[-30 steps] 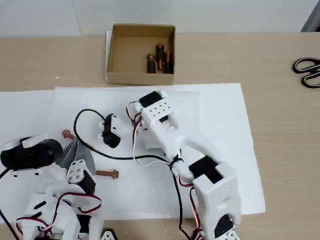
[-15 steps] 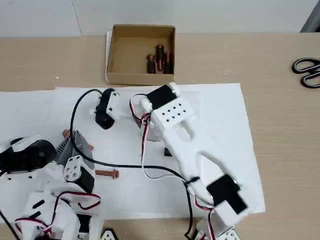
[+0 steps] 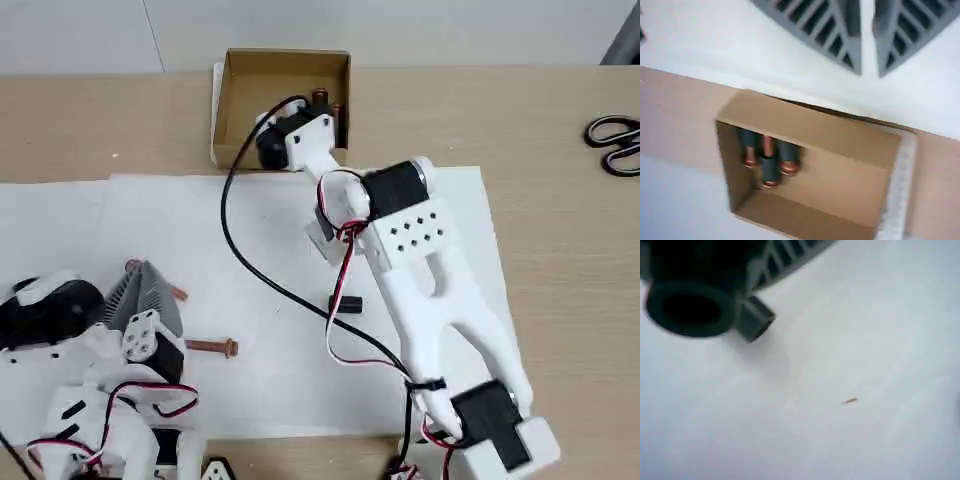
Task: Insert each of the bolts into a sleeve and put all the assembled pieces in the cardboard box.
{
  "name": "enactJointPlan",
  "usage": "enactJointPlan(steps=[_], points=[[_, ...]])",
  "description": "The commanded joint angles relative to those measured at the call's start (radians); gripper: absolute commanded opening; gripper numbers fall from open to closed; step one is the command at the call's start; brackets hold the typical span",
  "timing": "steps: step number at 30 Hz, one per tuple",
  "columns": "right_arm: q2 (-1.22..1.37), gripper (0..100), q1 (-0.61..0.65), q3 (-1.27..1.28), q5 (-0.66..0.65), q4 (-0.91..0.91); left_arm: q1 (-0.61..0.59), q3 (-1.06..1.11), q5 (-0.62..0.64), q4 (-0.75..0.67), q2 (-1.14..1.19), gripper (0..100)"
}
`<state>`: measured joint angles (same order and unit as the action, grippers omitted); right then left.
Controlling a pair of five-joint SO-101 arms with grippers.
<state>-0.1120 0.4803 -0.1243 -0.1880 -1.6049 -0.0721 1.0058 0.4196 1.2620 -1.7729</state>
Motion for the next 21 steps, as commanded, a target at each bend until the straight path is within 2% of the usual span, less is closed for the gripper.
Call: enactJointPlan(steps=[1,6,10,14,21], points=[[-0.073,1.3,-0.012,-0.032,0.071,-0.048,-0.046,-0.036,0.006,0.055,0.006,1],[-0.156,1.3,-0.031,0.020,0.117,-0.056,-0.055,-0.071,0.075,0.189,0.006,1],[-0.260,1.3,-0.090,0.176,0.120,-0.048,-0.055,-0.124,0.124,0.245,0.046,1],[-0.361,1.3,-0.142,0.347,0.117,-0.016,-0.084,-0.226,0.140,0.252,0.164,1],[-0.538,1.3,-0.151,0.542,0.115,0.062,-0.087,-0.410,0.140,0.284,0.454,1]])
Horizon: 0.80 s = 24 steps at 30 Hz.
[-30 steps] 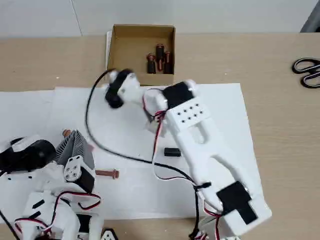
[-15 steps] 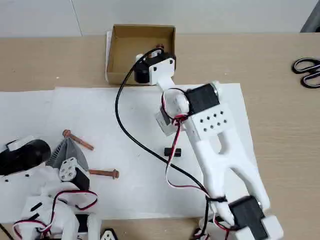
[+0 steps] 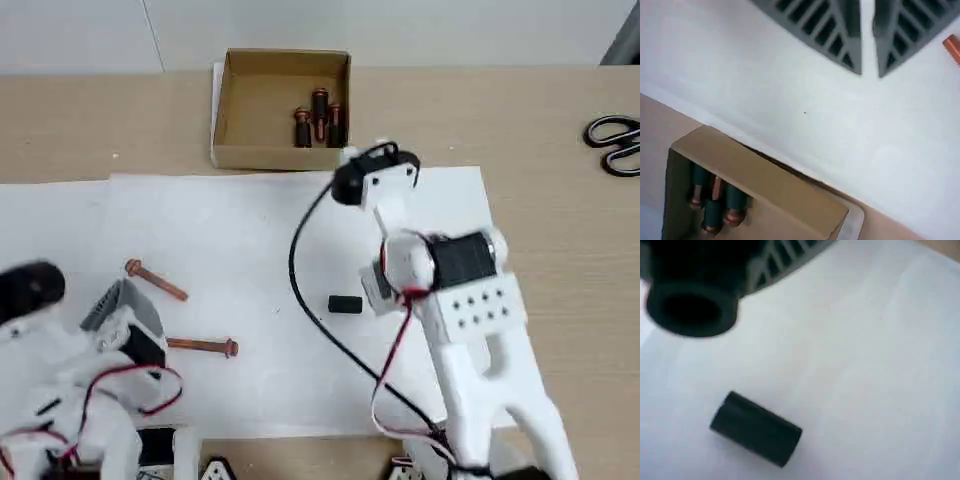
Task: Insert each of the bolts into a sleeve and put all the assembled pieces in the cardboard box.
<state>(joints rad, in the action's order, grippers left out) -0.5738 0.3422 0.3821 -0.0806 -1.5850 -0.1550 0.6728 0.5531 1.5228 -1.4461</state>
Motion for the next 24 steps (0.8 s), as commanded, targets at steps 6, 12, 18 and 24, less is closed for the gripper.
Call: enactJointPlan(steps=[6,12,18,24], points=[[-0.151,1.3,-0.013,0.115,-0.014,0.070,-0.009,-0.168,0.034,0.115,0.410,1],[-0.156,0.4,-0.054,0.127,-0.011,0.074,-0.009,-0.220,0.075,0.104,0.638,1],[-0.154,0.4,-0.137,0.187,-0.015,0.136,-0.117,-0.272,0.078,0.032,0.862,1],[-0.157,0.4,-0.142,0.245,-0.012,0.166,-0.258,-0.326,0.081,0.017,1.100,1]])
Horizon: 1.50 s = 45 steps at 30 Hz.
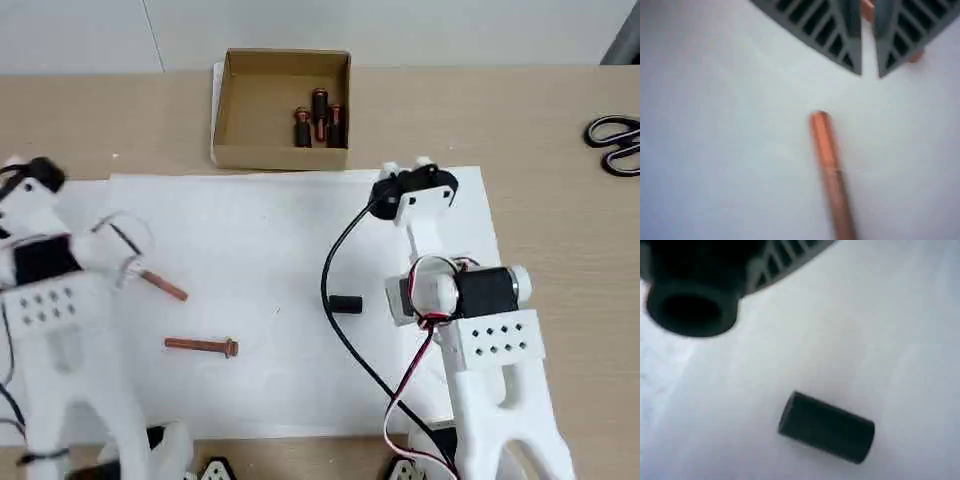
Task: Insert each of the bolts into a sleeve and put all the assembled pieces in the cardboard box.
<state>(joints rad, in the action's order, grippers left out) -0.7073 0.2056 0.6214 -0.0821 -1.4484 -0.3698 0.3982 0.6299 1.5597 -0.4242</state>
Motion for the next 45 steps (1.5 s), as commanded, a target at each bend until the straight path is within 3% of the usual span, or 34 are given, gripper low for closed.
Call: enactJointPlan(steps=[1,7,16,29,36,45], points=[[-0.025,0.4,-0.005,0.015,-0.011,0.036,-0.055,-0.062,0.015,-0.020,0.103,1],[-0.022,0.4,-0.007,0.029,-0.011,0.054,-0.018,-0.097,0.038,-0.038,0.170,1],[-0.022,0.4,-0.007,0.078,-0.011,0.120,0.029,-0.101,0.074,-0.198,0.298,1],[-0.022,0.4,-0.004,0.186,-0.011,0.220,0.032,-0.220,0.094,-0.247,0.516,1],[-0.021,0.4,-0.005,0.187,-0.014,0.220,0.049,-0.259,0.094,-0.241,0.595,14],[-0.021,0.4,-0.005,0.187,-0.015,0.220,0.074,-0.252,0.097,-0.292,0.609,11]])
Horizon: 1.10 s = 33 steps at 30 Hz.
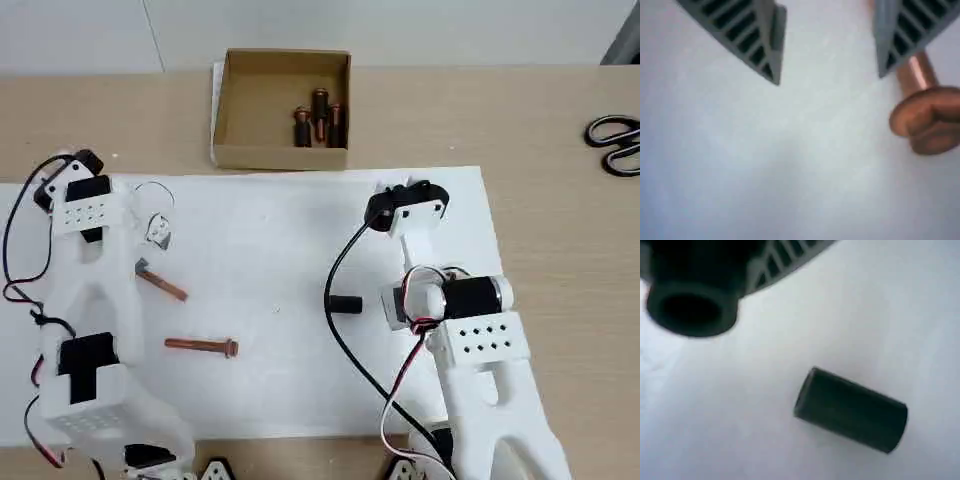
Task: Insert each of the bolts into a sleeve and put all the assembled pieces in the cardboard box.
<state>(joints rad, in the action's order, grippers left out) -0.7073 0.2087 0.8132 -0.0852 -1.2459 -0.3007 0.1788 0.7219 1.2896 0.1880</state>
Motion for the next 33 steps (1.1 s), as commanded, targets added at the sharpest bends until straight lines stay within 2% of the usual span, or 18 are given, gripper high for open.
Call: enactJointPlan(steps=[1,26,33], points=[[-0.021,0.4,-0.008,-0.005,-0.012,0.018,0.005,-0.033,0.005,-0.021,-0.003,11],[-0.021,0.4,-0.008,-0.005,-0.009,0.015,-0.034,0.022,0.005,0.031,-0.002,11],[-0.021,0.4,-0.010,-0.005,-0.009,0.012,-0.034,0.016,0.026,0.026,0.126,11]])
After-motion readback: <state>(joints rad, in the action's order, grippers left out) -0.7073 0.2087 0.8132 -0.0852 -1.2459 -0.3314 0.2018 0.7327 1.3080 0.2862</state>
